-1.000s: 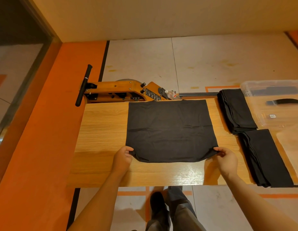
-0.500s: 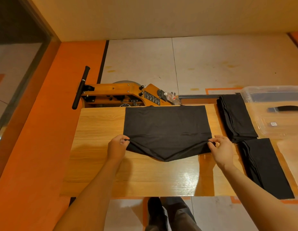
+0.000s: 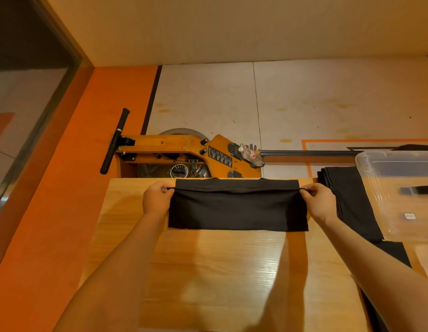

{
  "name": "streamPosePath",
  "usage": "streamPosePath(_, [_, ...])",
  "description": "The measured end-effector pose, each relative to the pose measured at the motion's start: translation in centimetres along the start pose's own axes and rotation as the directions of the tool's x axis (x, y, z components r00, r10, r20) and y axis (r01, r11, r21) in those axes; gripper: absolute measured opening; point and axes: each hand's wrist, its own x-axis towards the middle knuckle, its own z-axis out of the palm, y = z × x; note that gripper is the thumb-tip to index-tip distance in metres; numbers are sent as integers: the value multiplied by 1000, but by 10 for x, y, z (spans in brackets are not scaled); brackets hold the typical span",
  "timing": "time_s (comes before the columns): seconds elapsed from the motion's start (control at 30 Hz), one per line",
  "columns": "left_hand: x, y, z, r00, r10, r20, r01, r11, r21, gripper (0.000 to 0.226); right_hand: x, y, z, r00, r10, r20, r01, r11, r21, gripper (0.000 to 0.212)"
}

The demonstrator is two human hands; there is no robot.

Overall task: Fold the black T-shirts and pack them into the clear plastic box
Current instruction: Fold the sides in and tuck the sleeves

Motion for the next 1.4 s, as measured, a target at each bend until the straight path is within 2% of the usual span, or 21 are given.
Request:
streamPosePath(0.13, [19, 11, 7, 1000, 13, -7, -12, 998, 66, 10, 24, -9, 5, 999, 11, 33, -12, 1000, 17, 18])
streamPosePath(0.33, [30, 9, 21, 998, -59, 21, 55, 986, 154, 9, 33, -10, 10, 995, 96, 39, -99, 991, 88, 30])
streamPosePath(0.47, [13, 11, 35, 998, 66, -3, -64, 975, 212, 9, 24, -10, 19, 982, 187, 38, -191, 962, 196, 29])
streamPosePath(0.57, [-9, 16, 48, 989, 137, 58, -146, 964, 223, 10, 9, -18, 33, 971, 223, 86, -239, 928, 287, 27])
streamPosePath(0.73, [-40, 32, 74, 987, 126, 103, -137, 986, 100, 9, -24, -34, 65, 956, 246, 158, -291, 867, 406, 16])
streamPosePath(0.93, [-79, 54, 99, 967, 171, 189, -163, 985, -57, 11, -64, -51, 94, 957, 189, 219, -270, 855, 444, 6])
streamPosePath(1.13, [-107, 54, 110, 964, 202, 172, -177, 973, -150, 15, -91, -52, 104, 966, 156, 207, -228, 891, 392, 18])
streamPosePath(1.3, [-125, 63, 118, 976, 108, 191, -66, 974, -217, 20, -108, -53, 101, 969, 172, 178, -237, 856, 460, 33])
streamPosePath(1.4, [-133, 68, 121, 977, 71, 199, -16, 965, -262, 23, -113, -54, 99, 969, 187, 163, -244, 831, 500, 27])
